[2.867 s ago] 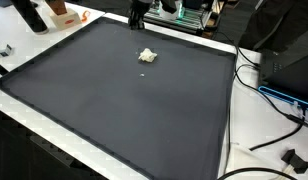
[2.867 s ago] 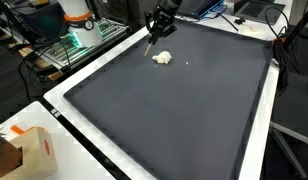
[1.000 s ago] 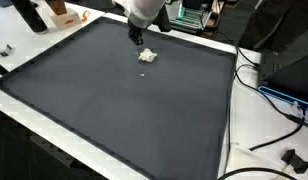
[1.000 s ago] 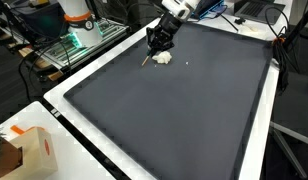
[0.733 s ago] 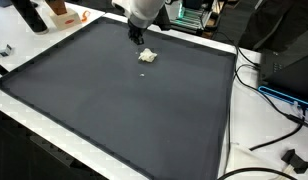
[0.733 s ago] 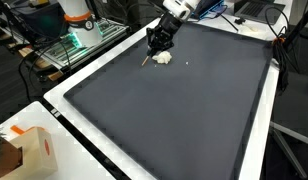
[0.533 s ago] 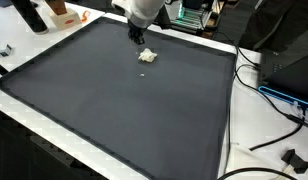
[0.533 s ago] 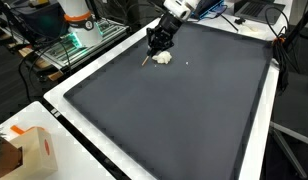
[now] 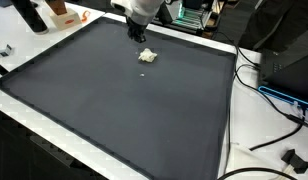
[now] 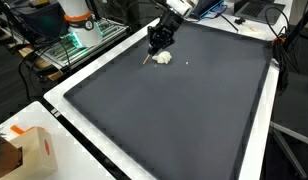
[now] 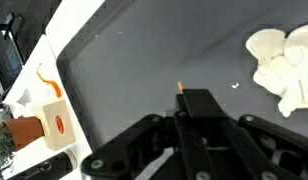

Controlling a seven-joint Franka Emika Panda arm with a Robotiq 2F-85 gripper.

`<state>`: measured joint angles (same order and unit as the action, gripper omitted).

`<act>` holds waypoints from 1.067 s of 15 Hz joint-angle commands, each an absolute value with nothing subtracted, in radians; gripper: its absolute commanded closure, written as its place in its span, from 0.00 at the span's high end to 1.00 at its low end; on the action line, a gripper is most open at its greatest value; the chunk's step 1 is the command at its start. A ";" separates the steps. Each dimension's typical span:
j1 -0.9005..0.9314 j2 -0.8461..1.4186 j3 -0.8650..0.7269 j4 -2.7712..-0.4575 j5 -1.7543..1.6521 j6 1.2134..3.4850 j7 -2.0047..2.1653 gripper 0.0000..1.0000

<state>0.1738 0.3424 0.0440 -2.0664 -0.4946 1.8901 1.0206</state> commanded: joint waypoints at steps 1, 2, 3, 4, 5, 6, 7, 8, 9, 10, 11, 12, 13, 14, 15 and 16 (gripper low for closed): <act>0.176 0.288 0.044 -2.100 -0.492 1.905 0.933 0.03; 0.176 0.277 0.044 -2.105 -0.496 1.910 0.912 0.03; 0.175 0.265 0.046 -2.111 -0.494 1.917 0.887 0.03; 0.174 0.253 0.048 -2.115 -0.491 1.921 0.864 0.03; 0.171 0.240 0.051 -2.120 -0.484 1.928 0.836 0.03; 0.169 0.225 0.055 -2.126 -0.474 1.937 0.806 0.03; 0.167 0.210 0.058 -2.133 -0.465 1.947 0.775 0.03; 0.165 0.197 0.061 -2.139 -0.454 1.955 0.744 0.03; 0.163 0.180 0.065 -2.147 -0.440 1.966 0.710 0.03; 0.159 0.161 0.069 -2.160 -0.424 1.987 0.665 0.03; 0.156 0.145 0.071 -2.169 -0.405 2.001 0.625 0.03; 0.152 0.125 0.074 -2.180 -0.377 2.016 0.576 0.03; 0.150 0.109 0.075 -2.187 -0.349 2.028 0.532 0.03; 0.148 0.092 0.075 -2.196 -0.320 2.035 0.487 0.03; 0.146 0.075 0.075 -2.203 -0.291 2.041 0.443 0.03; 0.144 0.059 0.075 -2.210 -0.266 2.049 0.403 0.03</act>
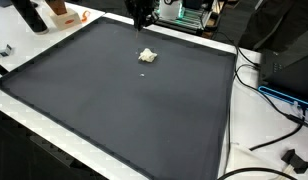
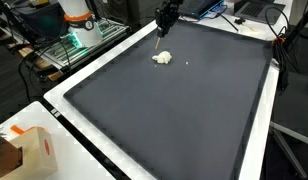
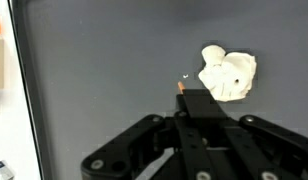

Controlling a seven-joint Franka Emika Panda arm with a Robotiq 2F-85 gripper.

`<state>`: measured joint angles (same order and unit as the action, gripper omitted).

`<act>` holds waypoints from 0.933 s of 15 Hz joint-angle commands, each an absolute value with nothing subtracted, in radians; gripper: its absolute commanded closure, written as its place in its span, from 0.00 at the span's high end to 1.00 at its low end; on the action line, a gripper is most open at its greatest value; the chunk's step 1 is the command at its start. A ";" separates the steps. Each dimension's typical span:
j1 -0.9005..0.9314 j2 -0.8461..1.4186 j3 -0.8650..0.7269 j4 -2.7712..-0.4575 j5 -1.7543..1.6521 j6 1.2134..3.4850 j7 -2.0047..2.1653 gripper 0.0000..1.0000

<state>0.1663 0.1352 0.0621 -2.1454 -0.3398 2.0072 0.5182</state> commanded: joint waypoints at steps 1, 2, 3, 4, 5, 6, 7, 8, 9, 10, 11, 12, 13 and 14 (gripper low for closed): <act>0.141 0.043 0.076 -2.217 -0.237 2.054 0.361 0.03; 0.138 0.028 0.077 -2.220 -0.207 2.056 0.316 0.03; 0.134 0.013 0.077 -2.224 -0.175 2.058 0.273 0.03; 0.132 0.001 0.076 -2.228 -0.151 2.058 0.238 0.03; 0.130 -0.012 0.075 -2.231 -0.123 2.059 0.201 0.03; 0.128 -0.024 0.075 -2.234 -0.100 2.059 0.169 0.03; 0.125 -0.035 0.074 -2.237 -0.077 2.058 0.138 0.03; 0.123 -0.047 0.073 -2.241 -0.055 2.063 0.110 0.03; 0.121 -0.057 0.072 -2.244 -0.035 2.065 0.080 0.03; 0.119 -0.066 0.072 -2.248 -0.017 2.070 0.055 0.03; 0.118 -0.075 0.071 -2.253 0.003 2.071 0.026 0.03; 0.117 -0.083 0.070 -2.257 0.017 2.073 0.006 0.03; 0.116 -0.091 0.070 -2.260 0.031 2.073 -0.017 0.03; 0.116 -0.096 0.070 -2.262 0.044 2.071 -0.034 0.03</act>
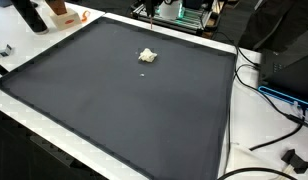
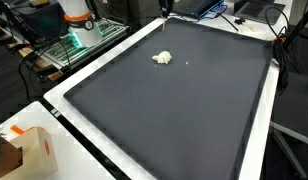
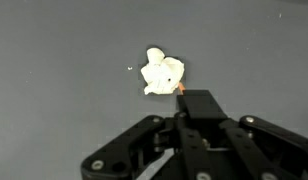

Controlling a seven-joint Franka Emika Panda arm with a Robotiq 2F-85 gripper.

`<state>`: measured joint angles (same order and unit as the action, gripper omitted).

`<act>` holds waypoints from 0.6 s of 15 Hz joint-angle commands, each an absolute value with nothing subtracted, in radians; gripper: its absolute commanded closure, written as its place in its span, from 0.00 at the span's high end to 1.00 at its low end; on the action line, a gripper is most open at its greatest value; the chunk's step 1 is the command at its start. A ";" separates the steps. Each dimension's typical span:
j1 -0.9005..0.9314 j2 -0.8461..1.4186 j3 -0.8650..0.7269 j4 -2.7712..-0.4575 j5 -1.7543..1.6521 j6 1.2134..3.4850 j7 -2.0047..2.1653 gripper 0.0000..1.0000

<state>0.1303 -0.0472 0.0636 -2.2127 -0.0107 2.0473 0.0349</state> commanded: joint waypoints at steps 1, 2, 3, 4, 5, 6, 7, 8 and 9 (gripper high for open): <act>0.115 -0.100 0.069 -2.263 0.050 2.077 -0.041 0.03; 0.116 -0.061 0.076 -2.217 0.013 2.047 0.001 0.13; 0.116 -0.066 0.076 -2.220 0.019 2.050 -0.008 0.13; 0.116 -0.071 0.076 -2.224 0.021 2.052 -0.010 0.13; 0.115 -0.074 0.075 -2.227 0.021 2.052 -0.012 0.13; 0.115 -0.075 0.075 -2.228 0.022 2.053 -0.014 0.13; 0.115 -0.075 0.075 -2.228 0.022 2.053 -0.015 0.13; 0.115 -0.075 0.075 -2.228 0.022 2.053 -0.017 0.13; 0.115 -0.075 0.075 -2.228 0.022 2.053 -0.018 0.13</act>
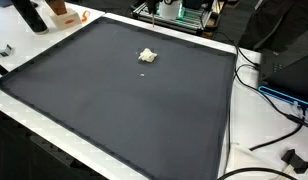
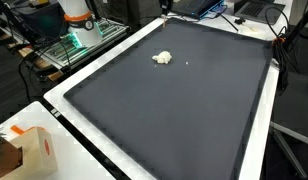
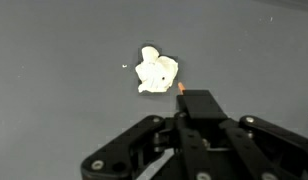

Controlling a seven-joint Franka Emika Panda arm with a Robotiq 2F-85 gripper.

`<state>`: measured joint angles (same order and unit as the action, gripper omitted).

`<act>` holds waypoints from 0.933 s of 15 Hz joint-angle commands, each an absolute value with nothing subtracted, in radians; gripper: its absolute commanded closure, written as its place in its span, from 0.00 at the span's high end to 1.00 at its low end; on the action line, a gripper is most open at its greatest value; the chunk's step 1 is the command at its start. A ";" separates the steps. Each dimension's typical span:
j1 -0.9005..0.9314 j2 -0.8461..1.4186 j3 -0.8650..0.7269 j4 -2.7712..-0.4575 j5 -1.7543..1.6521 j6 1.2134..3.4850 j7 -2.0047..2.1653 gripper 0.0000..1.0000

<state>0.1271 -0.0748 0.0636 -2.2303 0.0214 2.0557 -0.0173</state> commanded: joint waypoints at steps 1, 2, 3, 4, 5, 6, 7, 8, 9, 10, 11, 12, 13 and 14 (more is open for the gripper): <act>0.115 -0.075 0.075 -2.229 0.022 2.053 -0.018 0.13; 0.115 -0.075 0.075 -2.229 0.022 2.054 -0.019 0.03; 0.113 -0.060 0.071 -2.220 0.039 2.046 -0.036 0.03; 0.109 -0.041 0.063 -2.213 0.060 2.044 -0.061 0.03; 0.105 -0.031 0.058 -2.213 0.079 2.049 -0.087 0.03; 0.100 -0.024 0.051 -2.223 0.130 2.090 -0.143 0.03; 0.095 -0.011 0.049 -2.222 0.160 2.077 -0.186 0.03; 0.089 0.000 0.047 -2.222 0.185 2.077 -0.222 0.03; 0.082 0.015 0.045 -2.221 0.216 2.072 -0.269 0.03; 0.074 0.030 0.043 -2.219 0.244 2.065 -0.315 0.03; 0.067 0.041 0.043 -2.222 0.281 2.087 -0.359 0.03; 0.058 0.055 0.042 -2.218 0.312 2.072 -0.412 0.03; 0.049 0.071 0.042 -2.216 0.347 2.067 -0.465 0.03; 0.039 0.086 0.043 -2.213 0.378 2.061 -0.513 0.03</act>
